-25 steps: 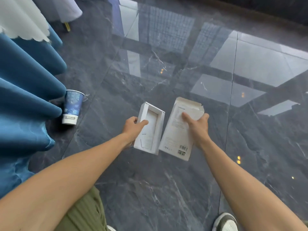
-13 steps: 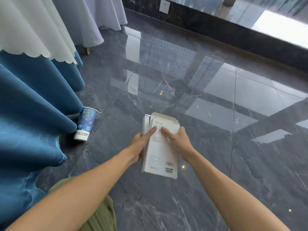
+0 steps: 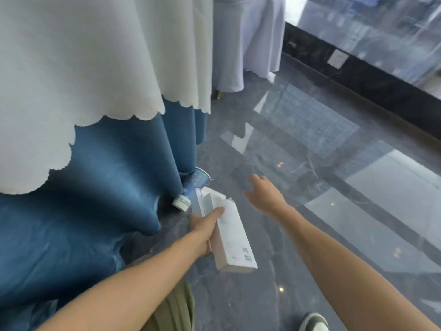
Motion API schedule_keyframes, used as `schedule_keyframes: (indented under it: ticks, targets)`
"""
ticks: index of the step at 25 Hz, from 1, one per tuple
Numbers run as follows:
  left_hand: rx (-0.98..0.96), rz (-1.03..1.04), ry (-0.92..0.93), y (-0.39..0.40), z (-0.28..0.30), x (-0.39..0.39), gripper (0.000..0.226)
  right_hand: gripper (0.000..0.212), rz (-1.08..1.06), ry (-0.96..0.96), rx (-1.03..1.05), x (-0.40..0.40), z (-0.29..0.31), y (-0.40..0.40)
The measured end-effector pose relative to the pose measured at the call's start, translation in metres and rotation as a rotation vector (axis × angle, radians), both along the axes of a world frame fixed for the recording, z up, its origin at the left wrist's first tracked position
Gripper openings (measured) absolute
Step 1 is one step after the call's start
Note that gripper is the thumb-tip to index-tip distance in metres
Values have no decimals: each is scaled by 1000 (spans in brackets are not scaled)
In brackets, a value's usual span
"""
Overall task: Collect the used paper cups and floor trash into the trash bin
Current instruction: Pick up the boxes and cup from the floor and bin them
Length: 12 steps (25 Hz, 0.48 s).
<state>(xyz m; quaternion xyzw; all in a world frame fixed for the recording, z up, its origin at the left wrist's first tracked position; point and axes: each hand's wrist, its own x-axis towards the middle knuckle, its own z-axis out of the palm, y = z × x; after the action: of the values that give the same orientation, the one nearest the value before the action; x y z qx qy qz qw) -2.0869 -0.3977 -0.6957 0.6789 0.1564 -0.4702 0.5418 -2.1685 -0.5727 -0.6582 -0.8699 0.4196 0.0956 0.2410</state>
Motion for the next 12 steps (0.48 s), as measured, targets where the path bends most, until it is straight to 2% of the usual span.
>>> schedule_keyframes:
  ticks: [2,4,7,10,12]
  targets:
    - [47,111,21,10,-11,10,86,36,208,-27,-61,41,-15,3]
    - [78,165,32,21,-15,22,82,36,301,-50,-18,77,-40,4]
    - [120,192,4,43,-9,44,62,35,254,-78,158,122,-67,5]
    - [128,127,14,65,5,58,66,58,186,-112,224,151,-84,6]
    - [126,65,14,76,16,59,58,71,129,-111,270,158,-98,6]
